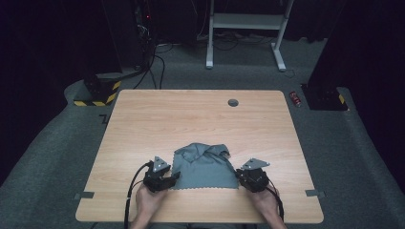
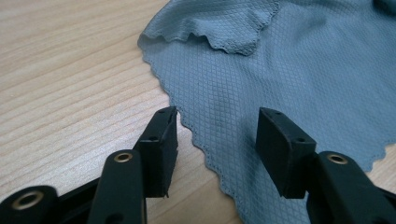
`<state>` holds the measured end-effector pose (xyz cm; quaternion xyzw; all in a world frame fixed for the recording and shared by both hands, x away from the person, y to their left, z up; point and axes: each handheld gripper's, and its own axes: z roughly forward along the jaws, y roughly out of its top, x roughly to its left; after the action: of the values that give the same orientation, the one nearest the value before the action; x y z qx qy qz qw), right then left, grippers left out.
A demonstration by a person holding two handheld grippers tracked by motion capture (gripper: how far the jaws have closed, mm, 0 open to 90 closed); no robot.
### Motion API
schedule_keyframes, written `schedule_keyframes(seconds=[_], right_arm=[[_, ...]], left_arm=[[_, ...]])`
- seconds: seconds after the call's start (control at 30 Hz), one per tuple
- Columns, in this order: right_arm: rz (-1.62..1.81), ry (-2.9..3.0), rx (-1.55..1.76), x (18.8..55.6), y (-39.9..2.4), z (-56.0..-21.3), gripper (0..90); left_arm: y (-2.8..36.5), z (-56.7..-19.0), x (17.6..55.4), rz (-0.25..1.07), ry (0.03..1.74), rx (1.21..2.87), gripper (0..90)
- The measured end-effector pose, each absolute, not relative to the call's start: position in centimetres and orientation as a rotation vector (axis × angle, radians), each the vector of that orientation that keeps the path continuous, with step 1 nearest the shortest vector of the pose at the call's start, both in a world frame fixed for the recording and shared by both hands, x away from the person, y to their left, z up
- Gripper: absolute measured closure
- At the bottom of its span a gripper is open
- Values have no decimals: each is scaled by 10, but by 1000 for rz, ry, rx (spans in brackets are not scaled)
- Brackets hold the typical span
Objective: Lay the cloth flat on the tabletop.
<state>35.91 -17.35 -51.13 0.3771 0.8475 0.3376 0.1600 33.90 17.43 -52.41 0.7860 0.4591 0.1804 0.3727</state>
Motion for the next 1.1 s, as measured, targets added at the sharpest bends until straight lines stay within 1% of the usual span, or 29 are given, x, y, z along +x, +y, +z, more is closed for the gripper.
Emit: schedule_keyframes(seconds=[0.03,0.07,0.1,0.13,0.17,0.2,0.23,0.37,0.47,0.6,0.63,0.77,0.87,1.0,1.1], right_arm=[[965,2421,1077,359,-173,-511,782],[994,2410,1083,362,-174,-507,747],[994,2410,1083,362,-174,-507,747],[1012,2402,1087,365,-171,-501,717],[1012,2402,1087,365,-171,-501,717],[1018,2395,1077,370,-165,-497,693],[1026,2394,1074,372,-162,-495,681],[1010,2405,1040,383,-148,-492,675],[943,2437,1012,400,-128,-494,711],[843,2442,981,412,-115,-496,879],[830,2442,978,414,-114,-496,890],[802,2430,981,418,-118,-492,896],[795,2401,1016,423,-130,-486,896],[772,2401,1086,430,-142,-491,894],[748,2414,1089,432,-143,-495,890]], left_arm=[[174,-526,337,482,1163,2011,481],[174,-527,335,499,1158,2007,470],[174,-527,335,499,1158,2007,464],[172,-527,335,518,1155,2017,462],[172,-527,335,518,1155,2017,453],[170,-527,335,541,1160,2027,441],[171,-527,335,537,1171,2023,420],[171,-527,335,537,1174,2022,398],[171,-527,335,538,1177,2021,395],[171,-527,335,539,1180,2020,386],[171,-527,335,540,1179,2021,382],[171,-527,335,537,1181,2021,375],[171,-527,335,537,1181,2021,375],[170,-527,335,535,1180,2021,368],[170,-527,335,535,1180,2021,366]])
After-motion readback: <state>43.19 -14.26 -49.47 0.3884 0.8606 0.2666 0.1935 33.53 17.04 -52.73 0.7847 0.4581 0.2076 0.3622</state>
